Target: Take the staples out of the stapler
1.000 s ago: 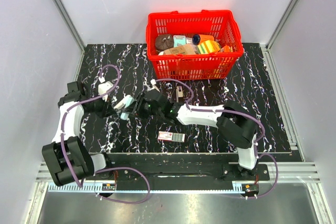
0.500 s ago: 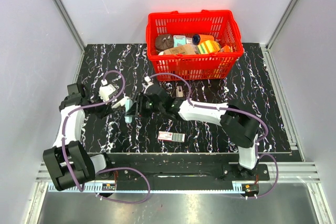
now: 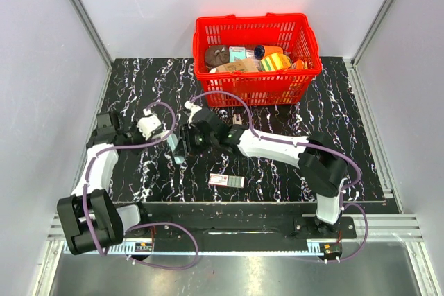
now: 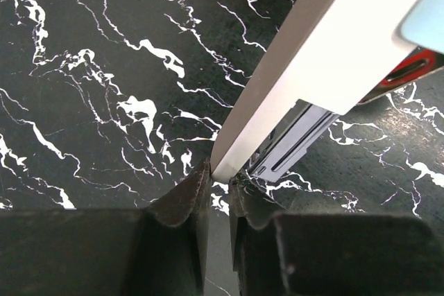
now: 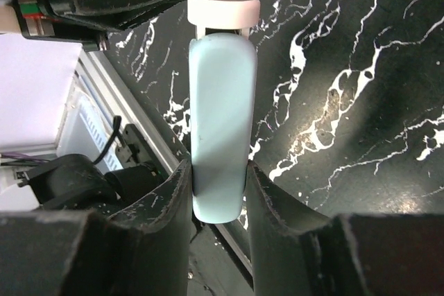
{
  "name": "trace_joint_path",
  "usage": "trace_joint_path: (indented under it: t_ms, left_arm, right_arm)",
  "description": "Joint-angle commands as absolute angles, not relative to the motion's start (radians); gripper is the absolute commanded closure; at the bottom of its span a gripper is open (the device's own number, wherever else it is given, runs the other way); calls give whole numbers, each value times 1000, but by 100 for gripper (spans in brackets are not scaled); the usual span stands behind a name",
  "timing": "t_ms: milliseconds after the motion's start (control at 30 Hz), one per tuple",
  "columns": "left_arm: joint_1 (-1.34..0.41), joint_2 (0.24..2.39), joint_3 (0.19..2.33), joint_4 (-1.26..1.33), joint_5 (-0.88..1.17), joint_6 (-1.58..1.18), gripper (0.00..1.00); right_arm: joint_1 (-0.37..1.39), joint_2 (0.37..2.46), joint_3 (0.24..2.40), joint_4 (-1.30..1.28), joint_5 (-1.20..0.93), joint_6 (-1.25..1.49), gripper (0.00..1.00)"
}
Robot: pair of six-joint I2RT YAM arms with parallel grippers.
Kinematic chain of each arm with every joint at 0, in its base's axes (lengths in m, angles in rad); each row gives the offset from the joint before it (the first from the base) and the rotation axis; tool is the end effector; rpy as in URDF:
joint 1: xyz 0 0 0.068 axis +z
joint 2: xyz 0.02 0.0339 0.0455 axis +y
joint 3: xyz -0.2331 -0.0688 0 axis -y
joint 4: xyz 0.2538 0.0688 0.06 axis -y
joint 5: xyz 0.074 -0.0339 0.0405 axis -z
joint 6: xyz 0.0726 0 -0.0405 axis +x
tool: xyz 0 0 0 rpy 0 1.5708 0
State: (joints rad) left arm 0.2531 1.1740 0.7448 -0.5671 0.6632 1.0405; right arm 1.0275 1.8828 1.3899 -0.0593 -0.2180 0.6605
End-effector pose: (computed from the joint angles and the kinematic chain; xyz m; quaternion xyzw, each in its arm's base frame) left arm 0.2600 0.0211 0.1673 0.4330 0.8020 -0.0877 0.4019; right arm 0.2279 0.4078 0.1921 -0.2105 0.8437 0.4253 0.2511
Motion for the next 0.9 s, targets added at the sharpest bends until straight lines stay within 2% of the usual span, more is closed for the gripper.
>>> trace_joint_path:
  t_ms: [0, 267, 467, 533, 633, 667, 867]
  left_arm:
    - [229, 1106, 678, -332, 534, 1081, 100]
    - [147, 979, 522, -176, 443, 1147, 100]
    - [132, 997, 572, -253, 454, 1088, 99]
    - [129, 1008, 621, -335, 497, 1040, 94]
    - [129, 1032, 713, -559, 622, 1008, 77]
    - [129, 1046, 745, -642, 671, 1018, 70]
    - [127, 1055, 851, -1053, 885, 1196, 47]
  right_arm:
    - [1040, 1845, 1362, -161, -224, 592, 100]
    - [1045, 1850, 1368, -107, -196, 612, 100]
    - [1045, 1850, 1382, -95, -169, 632, 100]
    - [1045, 1844, 1388, -84, -131, 649, 100]
    - [1043, 1832, 1414, -58, -52, 678, 100]
    - [1043, 1833, 1428, -55, -29, 683, 100]
    - [1026, 1884, 1544, -89, 46, 719, 100]
